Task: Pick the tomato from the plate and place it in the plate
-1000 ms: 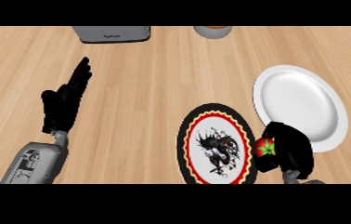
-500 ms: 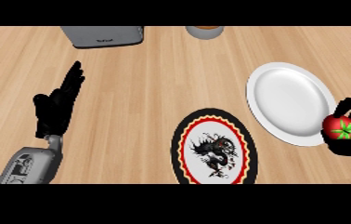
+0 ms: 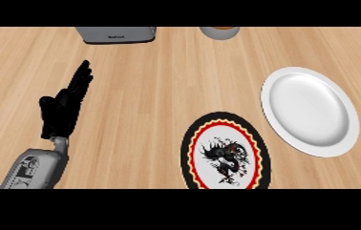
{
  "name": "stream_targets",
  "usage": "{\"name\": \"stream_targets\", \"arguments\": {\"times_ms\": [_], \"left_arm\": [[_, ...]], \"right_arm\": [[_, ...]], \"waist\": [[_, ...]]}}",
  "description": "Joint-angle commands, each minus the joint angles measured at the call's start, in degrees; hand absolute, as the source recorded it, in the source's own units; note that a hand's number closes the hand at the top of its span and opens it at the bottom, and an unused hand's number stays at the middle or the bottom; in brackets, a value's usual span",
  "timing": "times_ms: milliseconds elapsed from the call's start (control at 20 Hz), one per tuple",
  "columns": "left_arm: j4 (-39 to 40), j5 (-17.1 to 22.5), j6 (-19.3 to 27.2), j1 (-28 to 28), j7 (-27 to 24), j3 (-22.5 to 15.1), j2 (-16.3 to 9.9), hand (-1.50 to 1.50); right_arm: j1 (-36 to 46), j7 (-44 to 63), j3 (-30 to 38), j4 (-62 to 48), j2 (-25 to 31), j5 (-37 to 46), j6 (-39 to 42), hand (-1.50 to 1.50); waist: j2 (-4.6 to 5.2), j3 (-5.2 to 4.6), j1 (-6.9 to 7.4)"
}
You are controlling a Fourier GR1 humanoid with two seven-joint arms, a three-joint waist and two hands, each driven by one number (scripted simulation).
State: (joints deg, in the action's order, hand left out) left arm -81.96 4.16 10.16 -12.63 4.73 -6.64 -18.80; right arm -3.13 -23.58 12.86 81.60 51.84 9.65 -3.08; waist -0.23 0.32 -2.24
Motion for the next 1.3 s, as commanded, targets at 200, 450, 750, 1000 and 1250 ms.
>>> {"name": "stream_targets", "arguments": {"times_ms": [200, 450, 750, 1000, 1250], "left_arm": [[-1.18, -2.99, 0.77, -0.48, 0.62, -2.14, 3.44, 0.0], [0.09, -4.88, 0.0, -1.26, 0.99, -1.96, 3.99, 0.0], [-1.61, -3.54, -1.58, -1.55, 1.91, -0.42, 3.04, 0.0], [2.15, -3.98, -2.55, -3.62, 0.56, 0.85, 3.54, 0.0], [4.9, -2.32, -5.96, -4.41, -2.49, 3.67, 2.02, 0.0]], "right_arm": [[8.64, -15.1, 0.86, -20.16, 0.9, -2.31, 11.52, 1.5], [17.34, -9.63, -5.88, -20.98, -5.39, 4.22, 9.39, 1.5], [19.67, -3.72, -14.58, -24.5, -11.0, 18.82, -2.0, 1.5], [26.44, -0.22, -15.6, -36.76, -18.47, 20.24, -0.82, -1.5], [30.62, -5.53, -14.23, -48.28, -25.07, 19.99, -3.21, -1.5]], "waist": [[0.38, -0.26, 2.85], [0.29, -0.31, 2.76], [0.34, -0.29, 3.3], [0.53, -0.28, 3.13], [0.7, -0.24, 3.32]]}}
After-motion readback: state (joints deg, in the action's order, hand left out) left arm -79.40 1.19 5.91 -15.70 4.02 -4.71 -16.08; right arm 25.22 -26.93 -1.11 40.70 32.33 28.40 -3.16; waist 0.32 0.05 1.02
